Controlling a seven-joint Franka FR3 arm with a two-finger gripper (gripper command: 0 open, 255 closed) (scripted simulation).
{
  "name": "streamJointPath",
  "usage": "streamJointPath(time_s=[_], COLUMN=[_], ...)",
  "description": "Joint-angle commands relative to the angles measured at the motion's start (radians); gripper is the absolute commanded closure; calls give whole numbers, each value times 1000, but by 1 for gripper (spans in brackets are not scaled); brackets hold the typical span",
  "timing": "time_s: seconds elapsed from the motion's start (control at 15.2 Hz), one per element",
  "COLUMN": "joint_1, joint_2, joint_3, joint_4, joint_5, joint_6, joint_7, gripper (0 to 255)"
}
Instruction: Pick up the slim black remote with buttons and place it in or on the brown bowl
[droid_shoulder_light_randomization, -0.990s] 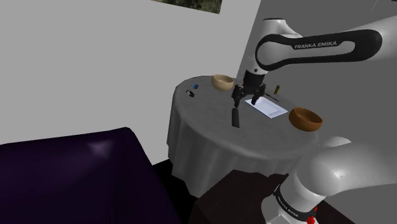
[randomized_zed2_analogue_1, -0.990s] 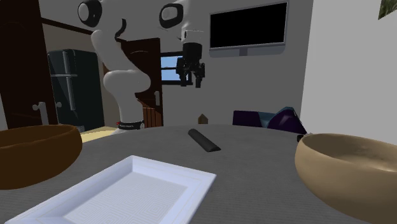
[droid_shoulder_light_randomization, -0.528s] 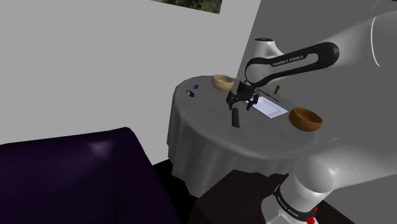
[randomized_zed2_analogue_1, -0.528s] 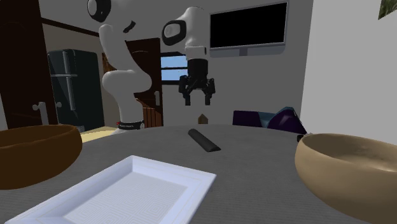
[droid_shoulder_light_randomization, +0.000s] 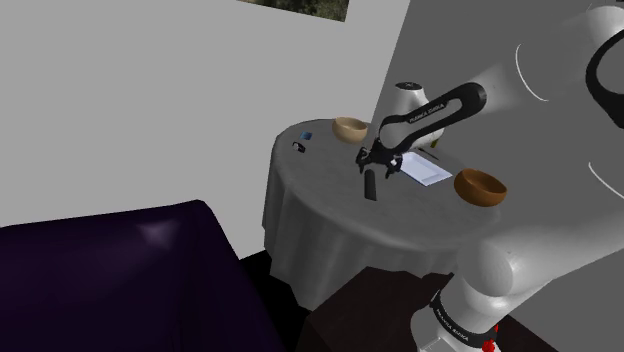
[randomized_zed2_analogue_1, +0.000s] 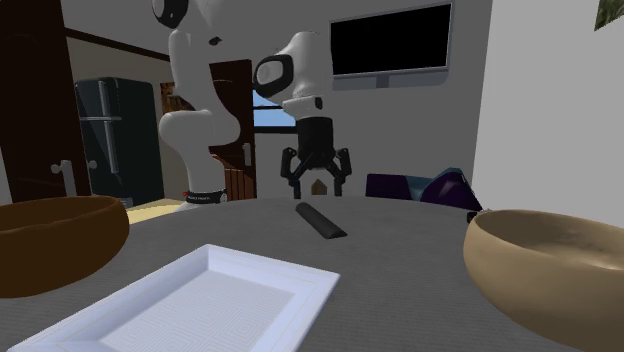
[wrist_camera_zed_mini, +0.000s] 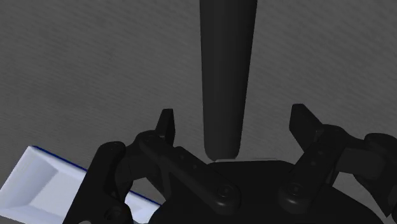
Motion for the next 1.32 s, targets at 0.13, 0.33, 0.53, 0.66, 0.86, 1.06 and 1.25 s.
streamJointPath(time_s=[0.13, 0.33, 0.53, 0.66, 0.86, 1.06, 1.25], joint_1=[-15, -22, -25, -25, -25, -25, -22], joint_2=[63, 106, 129, 129, 129, 129, 133], joint_3=[-4, -7, -9, -9, -9, -9, -6], joint_4=[1, 0, 0, 0, 0, 0, 8], joint_5=[-22, -36, -45, -45, -45, -45, -43], joint_6=[70, 114, 137, 137, 137, 137, 132], joint_7=[30, 40, 46, 46, 46, 46, 50], gripper=[0, 0, 0, 0, 0, 255, 255])
